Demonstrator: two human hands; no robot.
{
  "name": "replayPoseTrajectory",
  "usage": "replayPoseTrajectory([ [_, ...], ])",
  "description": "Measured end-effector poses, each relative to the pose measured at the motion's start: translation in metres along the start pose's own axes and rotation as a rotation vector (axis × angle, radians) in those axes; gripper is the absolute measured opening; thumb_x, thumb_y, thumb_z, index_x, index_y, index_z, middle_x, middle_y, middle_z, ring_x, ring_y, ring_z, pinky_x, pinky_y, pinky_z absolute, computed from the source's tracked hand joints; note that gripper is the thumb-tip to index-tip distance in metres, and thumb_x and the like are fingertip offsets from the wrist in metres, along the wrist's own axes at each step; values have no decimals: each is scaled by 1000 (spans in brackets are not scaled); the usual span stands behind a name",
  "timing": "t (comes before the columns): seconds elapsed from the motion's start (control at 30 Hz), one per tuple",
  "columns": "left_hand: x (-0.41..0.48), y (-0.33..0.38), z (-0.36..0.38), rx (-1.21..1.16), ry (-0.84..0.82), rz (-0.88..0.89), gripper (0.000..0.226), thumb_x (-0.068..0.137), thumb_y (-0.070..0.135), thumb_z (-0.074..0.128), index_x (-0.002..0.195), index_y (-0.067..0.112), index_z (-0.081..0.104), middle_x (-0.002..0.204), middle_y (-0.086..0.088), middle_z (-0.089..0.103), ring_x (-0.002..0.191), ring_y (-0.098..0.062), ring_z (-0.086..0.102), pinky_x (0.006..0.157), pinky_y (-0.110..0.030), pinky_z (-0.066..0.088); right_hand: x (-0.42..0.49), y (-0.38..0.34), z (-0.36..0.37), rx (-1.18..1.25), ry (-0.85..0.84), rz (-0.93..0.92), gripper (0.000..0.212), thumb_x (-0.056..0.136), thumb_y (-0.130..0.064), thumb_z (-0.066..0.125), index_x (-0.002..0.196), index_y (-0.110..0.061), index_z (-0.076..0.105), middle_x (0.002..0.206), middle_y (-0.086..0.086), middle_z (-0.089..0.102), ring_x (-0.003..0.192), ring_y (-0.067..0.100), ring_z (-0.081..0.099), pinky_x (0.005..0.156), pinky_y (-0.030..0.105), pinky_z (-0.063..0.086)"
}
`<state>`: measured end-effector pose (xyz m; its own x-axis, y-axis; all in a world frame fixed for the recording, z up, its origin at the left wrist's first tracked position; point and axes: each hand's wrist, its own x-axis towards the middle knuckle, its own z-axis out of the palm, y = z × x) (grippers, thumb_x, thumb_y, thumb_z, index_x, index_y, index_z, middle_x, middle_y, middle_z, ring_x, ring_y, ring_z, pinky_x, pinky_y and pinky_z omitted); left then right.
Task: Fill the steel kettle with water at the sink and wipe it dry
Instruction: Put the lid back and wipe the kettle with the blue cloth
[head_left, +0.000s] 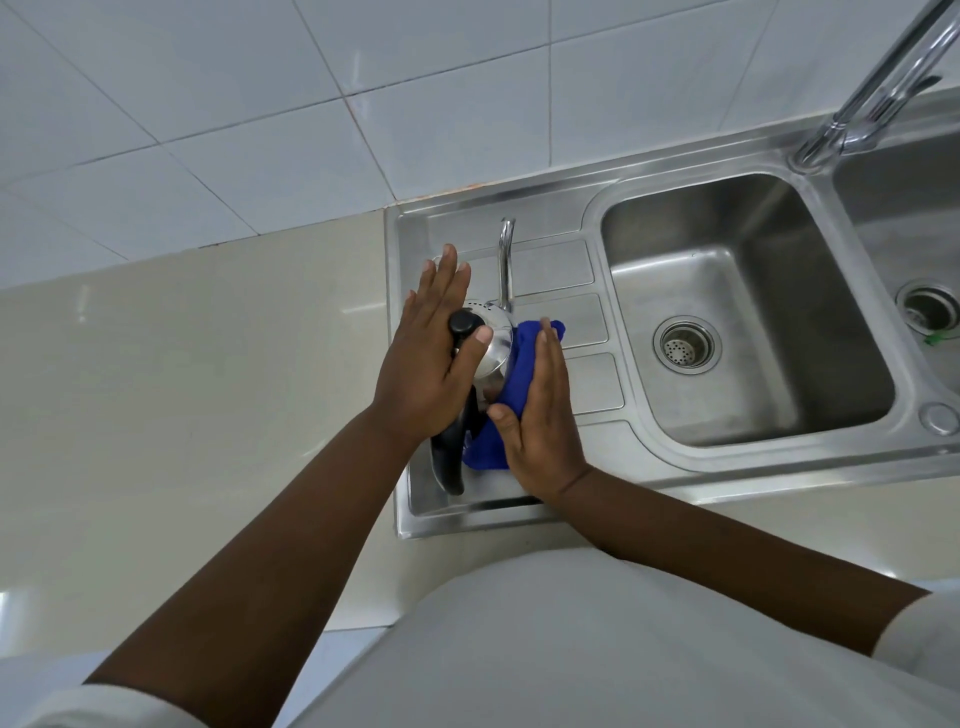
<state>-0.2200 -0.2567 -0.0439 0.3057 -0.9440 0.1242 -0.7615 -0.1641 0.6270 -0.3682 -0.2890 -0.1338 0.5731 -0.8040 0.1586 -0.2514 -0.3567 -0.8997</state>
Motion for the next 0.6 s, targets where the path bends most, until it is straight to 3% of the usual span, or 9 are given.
replayPoseTrajectory([
  [0.13,0,2,-1,-17,-2,8,63,101,43,33,155,14,19,165,-2,8,152,-16,1,121,-53,15,-8,5,1,43,-45,118,82,95,-58,39,155,-31,-10,166,0,-2,155,15,1,123,21,5],
  [0.2,0,2,-2,-34,0,11,62,101,42,34,155,13,20,165,-4,9,152,-17,2,121,-54,15,-10,9,2,74,-40,152,83,96,-59,39,156,-27,-8,168,3,1,155,19,6,125,30,12],
  [0.27,-1,2,-2,-41,1,10,62,101,42,34,154,13,21,165,-4,9,152,-17,3,121,-54,16,-12,18,4,108,-47,195,82,96,-63,38,156,-30,-7,168,5,4,155,23,10,125,47,20],
  [0.33,-1,2,-1,-40,0,10,62,101,42,34,154,14,22,165,-3,9,152,-17,3,121,-54,16,-16,23,4,138,-55,250,81,95,-63,38,156,-32,-6,167,3,6,155,21,10,123,51,23],
  [0.47,0,2,-2,-31,-3,14,61,101,42,34,154,14,22,165,-3,9,152,-17,2,120,-55,16,-15,18,-1,187,-63,325,75,97,-50,38,157,-25,-1,167,1,11,152,13,16,124,41,22],
  [0.53,0,2,-2,-35,-5,23,61,101,40,35,154,14,22,165,-4,10,152,-18,2,120,-56,16,-9,9,-3,234,-45,380,73,96,-55,33,158,-28,5,165,-3,17,149,10,23,122,35,25],
  [0.6,-1,1,-3,-44,-3,31,60,101,39,36,154,13,23,165,-5,11,152,-19,3,120,-56,16,1,1,-7,295,-28,437,70,95,-60,27,157,-29,15,157,-10,29,139,-4,34,114,21,29],
])
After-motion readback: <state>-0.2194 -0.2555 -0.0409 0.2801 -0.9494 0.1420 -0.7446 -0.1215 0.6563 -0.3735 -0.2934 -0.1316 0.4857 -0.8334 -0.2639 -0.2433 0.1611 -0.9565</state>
